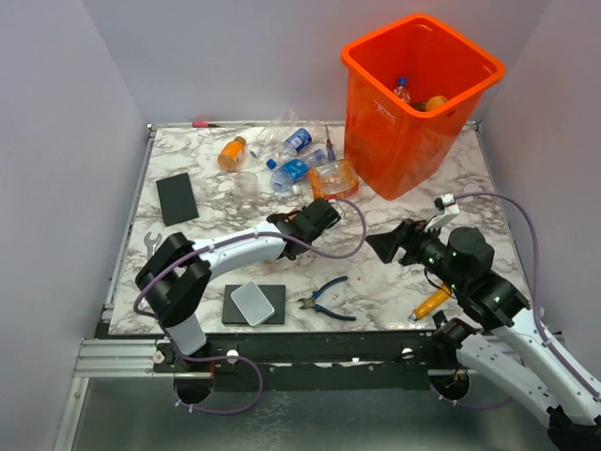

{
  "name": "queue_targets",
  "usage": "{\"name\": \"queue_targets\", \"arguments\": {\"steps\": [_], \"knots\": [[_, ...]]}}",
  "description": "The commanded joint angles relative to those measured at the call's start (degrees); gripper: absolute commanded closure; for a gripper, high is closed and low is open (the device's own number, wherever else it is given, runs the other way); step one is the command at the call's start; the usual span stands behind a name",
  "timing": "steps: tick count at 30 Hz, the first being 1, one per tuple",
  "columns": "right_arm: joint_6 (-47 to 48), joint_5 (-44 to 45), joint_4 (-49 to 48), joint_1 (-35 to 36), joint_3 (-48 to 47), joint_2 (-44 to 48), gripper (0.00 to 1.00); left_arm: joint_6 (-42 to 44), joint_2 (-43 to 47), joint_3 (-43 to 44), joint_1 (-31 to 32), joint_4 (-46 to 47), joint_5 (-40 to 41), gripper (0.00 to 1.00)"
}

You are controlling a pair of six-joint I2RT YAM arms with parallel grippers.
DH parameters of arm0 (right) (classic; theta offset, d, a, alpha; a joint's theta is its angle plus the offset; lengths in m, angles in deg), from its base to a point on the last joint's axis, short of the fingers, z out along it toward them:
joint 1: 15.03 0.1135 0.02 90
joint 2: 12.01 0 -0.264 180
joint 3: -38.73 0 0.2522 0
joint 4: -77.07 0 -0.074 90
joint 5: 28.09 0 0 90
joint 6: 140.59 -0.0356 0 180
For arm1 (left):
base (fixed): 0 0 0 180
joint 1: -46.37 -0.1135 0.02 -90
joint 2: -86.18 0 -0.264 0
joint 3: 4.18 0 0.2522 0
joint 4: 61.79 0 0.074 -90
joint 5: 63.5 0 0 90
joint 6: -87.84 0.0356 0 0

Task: Put the plastic bottles in the bin
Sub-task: Pick up the plastic bottle at the center of the board.

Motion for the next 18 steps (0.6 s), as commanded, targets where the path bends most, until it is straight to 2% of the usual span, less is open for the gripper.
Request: {"name": "queue_targets", "arguments": {"steps": [1, 6, 8, 11, 14, 18], "knots": [[2.9, 5.1, 3.1, 0.3, -6.3, -0.1, 0.17, -0.8, 12.2, 5.8, 0.2, 8.5, -1.3, 0.78], [3.3, 4.0, -0.7, 0.3, -9.6, 0.0, 0.17, -0.9, 23.9, -3.8, 0.0, 26.5, -21.5, 0.77], [3.3, -2.7, -6.1, 0.3, -9.4, -0.4, 0.18, -1.6, 27.9, -10.0, -0.1, 35.3, -30.0, 0.76], [2.8, -9.6, -11.0, 0.3, -11.5, -3.1, 0.19, -7.5, 32.4, -18.5, -0.2, 46.4, -39.8, 0.76], [4.8, -10.4, -9.2, 0.3, -17.1, -6.6, 0.20, -13.4, 34.5, -23.7, -0.3, 55.7, -48.0, 0.76], [8.0, -7.7, -8.4, 0.3, -21.0, -10.0, 0.21, -18.7, 33.2, -25.5, -1.4, 60.5, -55.2, 0.78]]}}
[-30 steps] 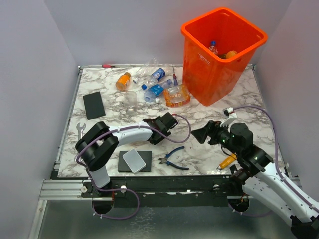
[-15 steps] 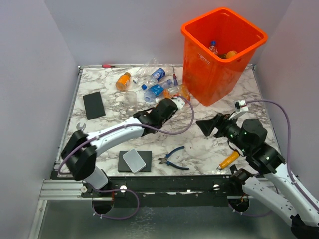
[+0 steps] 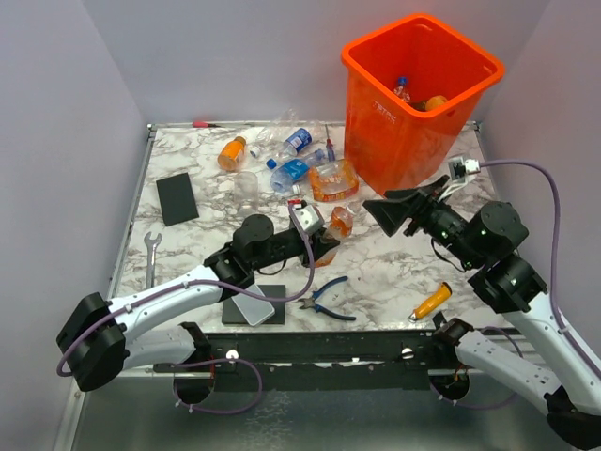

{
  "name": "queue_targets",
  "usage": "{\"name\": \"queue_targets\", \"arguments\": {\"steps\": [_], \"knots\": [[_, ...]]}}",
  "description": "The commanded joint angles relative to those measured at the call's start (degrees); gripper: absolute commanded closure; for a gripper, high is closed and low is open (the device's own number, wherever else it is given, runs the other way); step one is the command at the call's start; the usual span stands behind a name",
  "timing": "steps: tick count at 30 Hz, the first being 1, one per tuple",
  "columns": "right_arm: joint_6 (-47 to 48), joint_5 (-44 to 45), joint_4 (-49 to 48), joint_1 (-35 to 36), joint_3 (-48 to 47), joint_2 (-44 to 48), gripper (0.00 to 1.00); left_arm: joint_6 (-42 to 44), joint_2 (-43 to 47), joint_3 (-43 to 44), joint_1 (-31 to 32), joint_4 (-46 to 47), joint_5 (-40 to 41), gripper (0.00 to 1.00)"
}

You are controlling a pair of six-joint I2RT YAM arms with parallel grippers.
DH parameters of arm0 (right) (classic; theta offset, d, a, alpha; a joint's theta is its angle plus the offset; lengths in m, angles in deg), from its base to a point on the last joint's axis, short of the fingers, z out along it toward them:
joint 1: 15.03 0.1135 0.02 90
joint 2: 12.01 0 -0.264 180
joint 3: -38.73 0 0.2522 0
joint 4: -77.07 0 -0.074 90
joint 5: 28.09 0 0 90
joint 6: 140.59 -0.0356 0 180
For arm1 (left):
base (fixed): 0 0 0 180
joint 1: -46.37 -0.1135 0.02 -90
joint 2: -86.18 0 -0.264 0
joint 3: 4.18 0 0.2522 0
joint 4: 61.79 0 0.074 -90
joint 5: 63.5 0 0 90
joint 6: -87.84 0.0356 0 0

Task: Put the plastic bottles in the bin
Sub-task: Pick up the plastic bottle at the center of the board.

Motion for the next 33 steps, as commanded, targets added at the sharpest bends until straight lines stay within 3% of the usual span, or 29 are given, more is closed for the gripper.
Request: {"name": "queue_targets", "arguments": {"steps": [1, 6, 12, 23, 33], "knots": [[4.6, -1.1, 0.3, 0.3, -5.4, -4.0, 0.20, -9.3, -0.9, -1.3, -1.2, 13.9, -15.8, 0.78], [3.7, -2.7, 0.3, 0.4, -5.8, -9.0, 0.22, -11.6, -1.2, -2.7, -1.3, 17.1, -17.8, 0.78], [0.5, -7.1, -1.5, 0.9, -5.9, -12.9, 0.23, -10.8, 0.2, -3.7, -1.2, 17.1, -14.4, 0.78], [-1.3, -5.7, 2.0, 2.7, -6.0, -15.5, 0.32, -9.8, 1.3, -4.6, -1.2, 17.2, -9.0, 0.78], [-2.8, -5.0, 2.6, 3.0, -5.3, -16.4, 0.82, -9.2, 2.5, -5.6, -0.8, 18.0, -6.6, 0.75]]}}
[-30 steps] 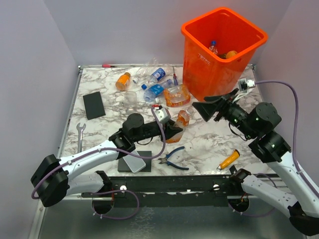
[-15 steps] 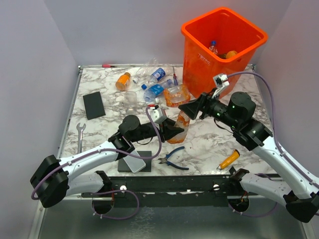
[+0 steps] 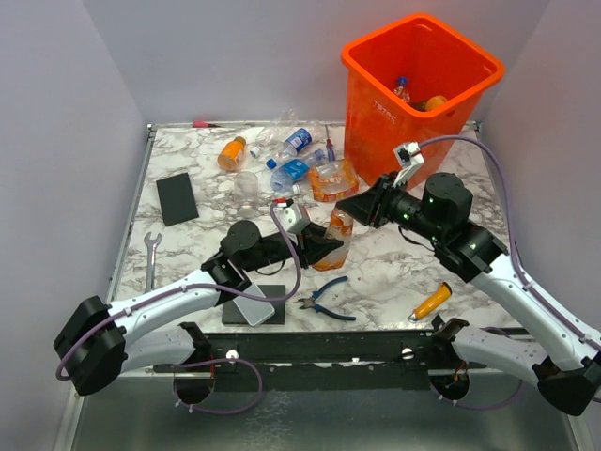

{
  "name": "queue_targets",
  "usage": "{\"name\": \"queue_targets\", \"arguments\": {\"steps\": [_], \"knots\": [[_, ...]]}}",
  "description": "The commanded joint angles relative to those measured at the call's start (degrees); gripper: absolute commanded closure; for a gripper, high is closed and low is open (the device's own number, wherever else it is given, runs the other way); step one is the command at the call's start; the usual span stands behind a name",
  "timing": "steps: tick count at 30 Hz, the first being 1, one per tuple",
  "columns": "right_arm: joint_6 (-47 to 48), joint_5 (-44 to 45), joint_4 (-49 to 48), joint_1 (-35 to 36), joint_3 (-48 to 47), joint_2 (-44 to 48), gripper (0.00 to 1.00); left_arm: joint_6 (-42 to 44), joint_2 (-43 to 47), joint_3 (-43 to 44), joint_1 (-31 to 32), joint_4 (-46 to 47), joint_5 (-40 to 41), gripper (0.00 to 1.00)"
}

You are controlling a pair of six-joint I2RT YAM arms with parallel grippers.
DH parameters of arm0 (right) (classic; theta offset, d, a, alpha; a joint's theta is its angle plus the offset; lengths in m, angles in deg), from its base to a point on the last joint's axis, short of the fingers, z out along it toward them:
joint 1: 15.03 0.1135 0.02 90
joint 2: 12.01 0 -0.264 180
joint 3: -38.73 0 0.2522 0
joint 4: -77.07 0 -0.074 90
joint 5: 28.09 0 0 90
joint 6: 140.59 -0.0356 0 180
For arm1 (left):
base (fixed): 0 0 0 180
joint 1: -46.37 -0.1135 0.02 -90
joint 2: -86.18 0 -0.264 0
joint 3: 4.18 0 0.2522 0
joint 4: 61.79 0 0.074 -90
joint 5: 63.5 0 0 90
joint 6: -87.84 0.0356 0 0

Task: Put the plastic bottles in the bin
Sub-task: Pick up the plastic bottle at the center of the board, then place the plastic bottle in the trash bin.

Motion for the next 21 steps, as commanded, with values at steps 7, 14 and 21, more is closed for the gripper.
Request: {"name": "queue_targets", "arguments": {"steps": [7, 14, 21], "knots": [[2.2, 4.3, 4.7, 0.4, -7.6, -1.1, 1.00, 0.2, 3.8, -1.7, 1.1, 2.8, 8.2, 0.01], [15.6, 28.5, 12.0, 0.4, -38.5, -9.7, 1.00, 2.0, 10.9, -4.9, 1.9, 5.3, 23.5, 0.01], [35.8, 50.6, -9.9, -0.5, -55.1, -22.2, 1.00, 5.1, 15.4, -6.4, 2.6, 5.5, 32.4, 0.01]]}}
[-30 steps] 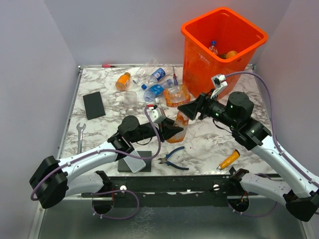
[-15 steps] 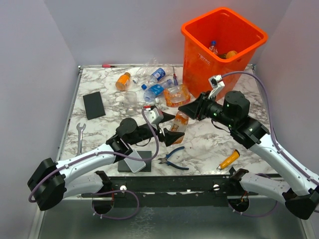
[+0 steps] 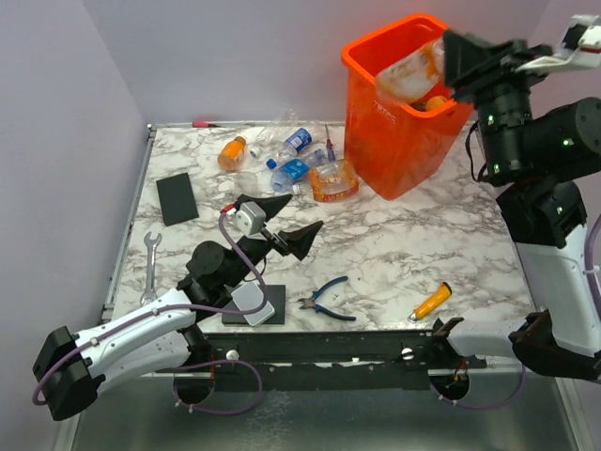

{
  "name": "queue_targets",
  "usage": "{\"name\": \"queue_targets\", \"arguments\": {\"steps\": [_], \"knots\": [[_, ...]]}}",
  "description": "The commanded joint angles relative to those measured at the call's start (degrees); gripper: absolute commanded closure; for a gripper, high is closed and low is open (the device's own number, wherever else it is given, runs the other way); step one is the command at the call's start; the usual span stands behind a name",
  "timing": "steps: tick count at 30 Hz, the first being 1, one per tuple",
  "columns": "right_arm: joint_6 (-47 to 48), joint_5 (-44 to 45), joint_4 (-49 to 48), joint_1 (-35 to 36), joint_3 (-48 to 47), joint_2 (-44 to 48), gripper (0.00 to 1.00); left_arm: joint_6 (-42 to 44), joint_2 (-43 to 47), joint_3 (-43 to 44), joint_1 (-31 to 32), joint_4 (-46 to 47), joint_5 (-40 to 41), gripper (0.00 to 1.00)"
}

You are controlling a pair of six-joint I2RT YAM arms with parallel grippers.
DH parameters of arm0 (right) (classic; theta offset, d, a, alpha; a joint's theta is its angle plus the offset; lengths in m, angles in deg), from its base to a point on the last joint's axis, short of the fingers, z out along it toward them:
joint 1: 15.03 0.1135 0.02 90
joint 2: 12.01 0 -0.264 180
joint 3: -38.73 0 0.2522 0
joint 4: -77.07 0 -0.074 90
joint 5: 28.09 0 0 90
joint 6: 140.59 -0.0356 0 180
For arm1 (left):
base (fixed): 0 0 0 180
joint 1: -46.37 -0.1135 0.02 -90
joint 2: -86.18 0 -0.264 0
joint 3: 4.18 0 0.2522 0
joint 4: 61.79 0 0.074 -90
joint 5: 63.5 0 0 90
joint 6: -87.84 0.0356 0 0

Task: Put the plastic bottles in the bin
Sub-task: Place the plastic bottle in the trash bin.

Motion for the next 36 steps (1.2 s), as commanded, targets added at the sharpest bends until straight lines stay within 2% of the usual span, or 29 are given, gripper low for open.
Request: {"name": "queue_targets", "arguments": {"steps": [1, 4, 7, 11, 19, 24, 25, 26, 27, 28, 29, 31, 32, 36], "knots": [[17.0, 18.2, -16.6, -1.8, -5.9, -9.1, 1.00, 2.5, 1.8, -1.1, 1.0, 1.6, 9.0, 0.01], [17.0, 20.3, -21.0, -7.9, -12.2, -16.0, 1.00, 2.4, 1.8, -1.3, 1.4, 1.6, 12.5, 0.01], [7.5, 20.7, -15.5, -16.9, -19.9, -23.6, 1.00, 1.8, 1.3, -1.2, 1.4, 1.3, 17.4, 0.01], [2.8, 22.2, -18.3, -23.3, -18.3, -29.2, 1.00, 1.7, 1.6, -1.1, 1.3, 0.3, 21.4, 0.01], [-2.2, 21.4, -17.2, -27.0, -17.7, -37.1, 1.00, -0.1, 0.0, -0.1, 1.4, -1.2, 22.2, 0.01], [-10.5, 12.6, -4.7, -28.8, -20.4, -41.4, 1.00, -0.5, -0.6, 0.3, 1.4, -1.5, 20.6, 0.01], [-12.6, 8.7, -2.7, -29.5, -20.4, -41.7, 0.94, -0.5, -0.7, 0.4, 1.4, -1.6, 20.6, 0.01], [-14.2, 4.4, -1.4, -30.0, -20.2, -41.9, 0.76, -0.4, -0.9, 0.4, 1.4, -1.8, 20.6, 0.01], [-15.9, 0.0, -0.8, -30.5, -19.8, -41.9, 0.53, -0.3, -1.1, 0.5, 1.4, -1.9, 20.4, 0.01], [-17.1, -4.2, -0.7, -30.9, -19.6, -41.8, 0.37, -0.2, -1.3, 0.6, 1.4, -2.1, 20.1, 0.01], [-17.9, -7.2, -0.3, -31.0, -20.1, -41.9, 0.26, -0.2, -1.5, 0.7, 1.4, -2.2, 20.0, 0.01], [-18.9, -12.0, 0.3, -31.0, -22.0, -42.2, 0.14, -0.2, -2.0, 0.8, 1.4, -2.3, 19.5, 0.01], [-19.3, -13.7, 0.8, -31.0, -23.5, -42.4, 0.02, -0.2, -2.2, 0.9, 1.3, -2.4, 19.4, 0.01], [-20.6, -17.4, 1.5, -31.0, -27.3, -41.2, 0.00, -0.3, -2.8, 1.0, 1.4, -2.5, 19.5, 0.01]]}}
